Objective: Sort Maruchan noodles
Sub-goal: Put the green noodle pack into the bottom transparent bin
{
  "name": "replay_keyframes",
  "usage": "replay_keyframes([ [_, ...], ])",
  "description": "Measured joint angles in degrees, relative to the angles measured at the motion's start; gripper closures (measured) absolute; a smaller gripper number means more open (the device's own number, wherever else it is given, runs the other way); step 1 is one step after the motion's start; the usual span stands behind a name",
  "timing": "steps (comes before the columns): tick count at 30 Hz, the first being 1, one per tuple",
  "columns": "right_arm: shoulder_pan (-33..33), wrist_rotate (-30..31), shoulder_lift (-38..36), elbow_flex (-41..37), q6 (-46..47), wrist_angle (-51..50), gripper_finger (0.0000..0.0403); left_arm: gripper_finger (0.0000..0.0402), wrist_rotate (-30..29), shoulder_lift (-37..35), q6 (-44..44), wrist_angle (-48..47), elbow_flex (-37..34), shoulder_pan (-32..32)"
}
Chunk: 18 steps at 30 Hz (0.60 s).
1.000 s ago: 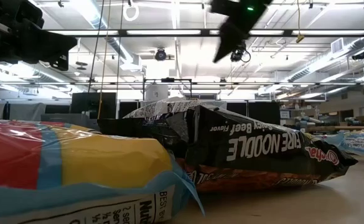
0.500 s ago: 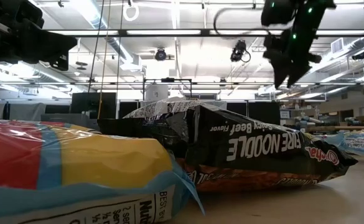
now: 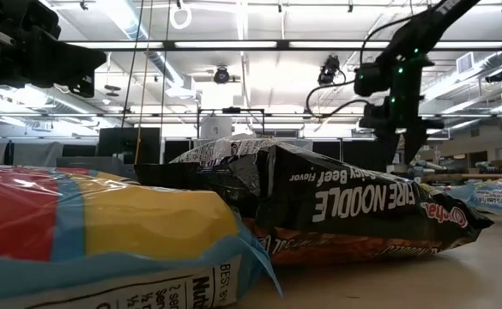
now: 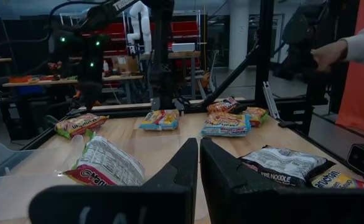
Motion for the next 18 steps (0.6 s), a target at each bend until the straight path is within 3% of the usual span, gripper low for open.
replay_keyframes([
  [5,-2.82,0.92,4.23,0.01,6.09,2.07,0.0173,0.0377,0.0,0.0,0.0,-0.02,0.02,0.02],
  [11,-2.86,9.95,6.99,-1.8,14.12,4.59,0.0184,0.0377,0.0,0.0,-0.01,0.0,0.01,0.0],
  [14,-1.85,9.75,7.89,-4.23,16.53,8.09,0.0189,0.0377,0.01,0.0,0.0,-0.02,0.01,0.01],
  [18,0.68,4.08,7.53,-5.45,19.26,8.02,0.0192,0.0377,0.01,0.0,0.0,-0.01,0.02,0.0],
])
